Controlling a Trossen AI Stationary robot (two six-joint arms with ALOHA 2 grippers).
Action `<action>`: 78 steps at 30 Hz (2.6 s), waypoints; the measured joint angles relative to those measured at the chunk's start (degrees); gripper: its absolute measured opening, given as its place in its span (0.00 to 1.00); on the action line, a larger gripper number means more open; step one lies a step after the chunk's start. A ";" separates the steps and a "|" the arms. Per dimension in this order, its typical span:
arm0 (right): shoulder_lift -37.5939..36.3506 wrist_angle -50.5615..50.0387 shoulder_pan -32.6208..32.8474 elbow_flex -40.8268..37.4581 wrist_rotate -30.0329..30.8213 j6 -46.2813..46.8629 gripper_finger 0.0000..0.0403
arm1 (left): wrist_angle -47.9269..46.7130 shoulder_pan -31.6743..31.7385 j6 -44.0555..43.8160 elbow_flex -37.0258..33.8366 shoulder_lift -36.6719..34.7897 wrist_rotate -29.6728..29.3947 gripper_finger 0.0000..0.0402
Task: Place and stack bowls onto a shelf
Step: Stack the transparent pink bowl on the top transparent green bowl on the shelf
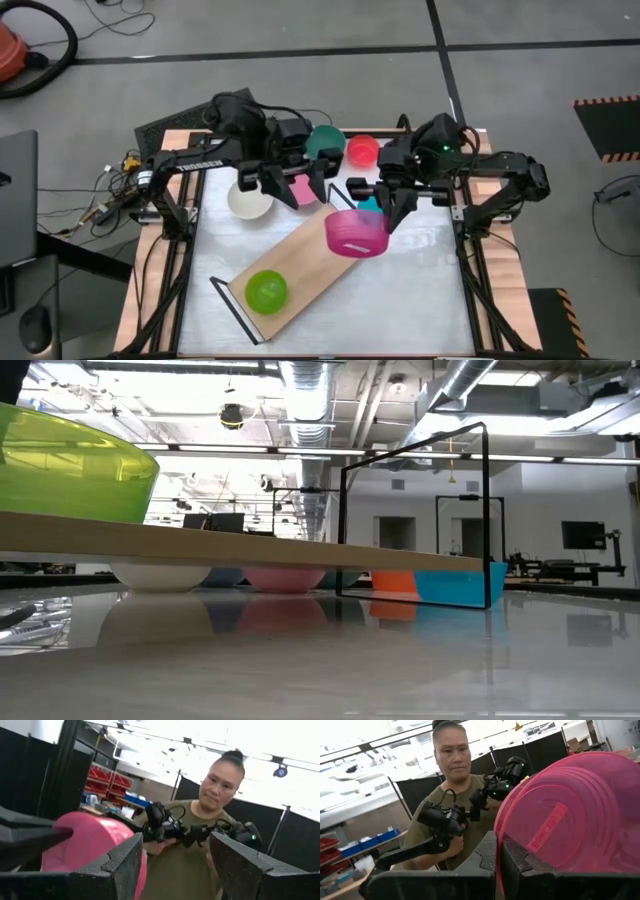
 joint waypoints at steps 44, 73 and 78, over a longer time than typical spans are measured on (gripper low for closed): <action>-6.75 -2.31 -15.13 8.07 5.71 1.73 0.07 | -41.67 -5.38 149.67 0.02 -8.67 -73.67 0.54; -8.34 -84.01 -16.50 8.04 44.12 -76.58 0.06 | -59.50 -1.66 80.56 0.05 -20.40 -72.33 0.54; -4.91 -96.77 -7.95 8.02 65.02 -93.43 0.06 | -69.23 2.93 69.68 -0.02 -19.79 -67.65 0.54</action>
